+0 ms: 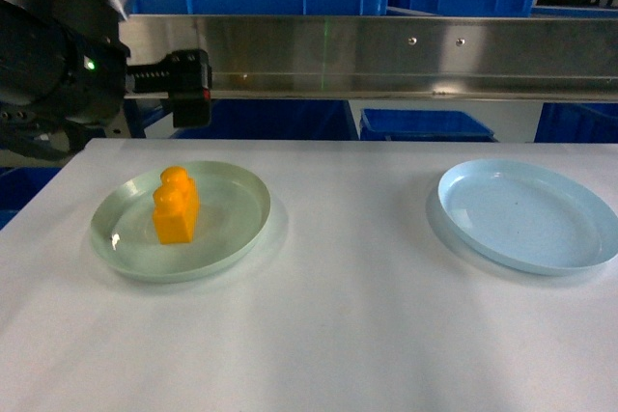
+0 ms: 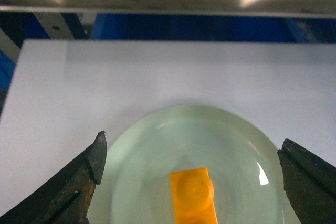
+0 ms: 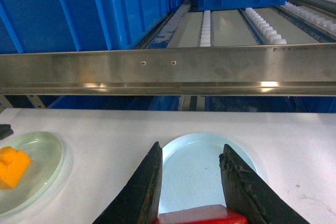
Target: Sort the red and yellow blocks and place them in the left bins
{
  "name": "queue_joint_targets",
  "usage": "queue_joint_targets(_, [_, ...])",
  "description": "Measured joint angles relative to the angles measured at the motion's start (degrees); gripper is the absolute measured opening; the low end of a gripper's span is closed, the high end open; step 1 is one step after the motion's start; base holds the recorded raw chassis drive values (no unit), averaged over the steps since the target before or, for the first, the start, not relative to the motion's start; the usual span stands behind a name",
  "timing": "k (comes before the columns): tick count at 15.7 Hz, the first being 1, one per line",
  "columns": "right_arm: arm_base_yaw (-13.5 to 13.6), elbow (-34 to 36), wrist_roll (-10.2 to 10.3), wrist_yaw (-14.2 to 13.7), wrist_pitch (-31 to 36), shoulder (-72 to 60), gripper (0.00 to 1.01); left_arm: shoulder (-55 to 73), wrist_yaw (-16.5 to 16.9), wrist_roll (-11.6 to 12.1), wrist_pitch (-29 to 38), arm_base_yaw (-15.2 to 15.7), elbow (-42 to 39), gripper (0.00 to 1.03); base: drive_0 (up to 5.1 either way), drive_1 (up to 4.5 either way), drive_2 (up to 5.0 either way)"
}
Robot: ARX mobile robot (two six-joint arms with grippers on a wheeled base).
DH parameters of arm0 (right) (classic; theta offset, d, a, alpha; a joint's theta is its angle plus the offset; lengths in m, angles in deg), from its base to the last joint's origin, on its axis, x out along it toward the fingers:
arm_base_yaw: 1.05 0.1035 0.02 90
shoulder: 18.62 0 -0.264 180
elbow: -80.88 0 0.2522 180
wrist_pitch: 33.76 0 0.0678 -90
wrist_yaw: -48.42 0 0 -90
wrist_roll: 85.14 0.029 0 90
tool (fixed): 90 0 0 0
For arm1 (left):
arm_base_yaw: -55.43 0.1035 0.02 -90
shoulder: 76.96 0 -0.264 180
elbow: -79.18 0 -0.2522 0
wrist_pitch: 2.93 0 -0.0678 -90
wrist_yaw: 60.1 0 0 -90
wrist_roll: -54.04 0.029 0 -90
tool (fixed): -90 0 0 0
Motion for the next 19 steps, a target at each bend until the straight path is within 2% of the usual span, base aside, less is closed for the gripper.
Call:
queue_joint_targets(2, [0.00, 0.00, 0.02, 0.00, 0.00, 0.00, 0.28, 3.56, -0.79, -0.72, -3.93, -0.37, 2.51, 0.98, 0.0, 0.00, 0.0])
queue_joint_targets(8, [0.00, 0.00, 0.00, 0.00, 0.00, 0.00, 0.28, 7.32, -1.55, -1.79, -6.93, 0.02, 5.03, 0.98, 0.0, 0.00, 0.0])
queue_joint_targets(11, [0.00, 0.00, 0.00, 0.00, 0.00, 0.00, 0.28, 7.54, -1.53, -2.29, -7.69, -0.04, 6.23, 0.98, 0.0, 0.00, 0.0])
queue_joint_targets(13, [0.00, 0.00, 0.00, 0.00, 0.00, 0.00, 0.28, 8.79, -0.44, -3.50, -11.13, -0.26, 7.39, 0.98, 0.0, 0.00, 0.0])
queue_joint_targets(15, [0.00, 0.00, 0.00, 0.00, 0.00, 0.00, 0.27, 10.14, -0.22, -3.52, -12.13, -0.11, 7.61, 0.98, 0.0, 0.00, 0.0])
queue_joint_targets(17, [0.00, 0.00, 0.00, 0.00, -0.02, 0.00, 0.27, 11.34, -0.87, -3.19, -10.36, -0.52, 7.65, 0.98, 0.0, 0.00, 0.0])
queue_joint_targets(19, [0.00, 0.00, 0.00, 0.00, 0.02, 0.00, 0.27, 15.28, -0.98, -1.55, -11.58, -0.90, 8.81, 0.98, 0.0, 0.00, 0.0])
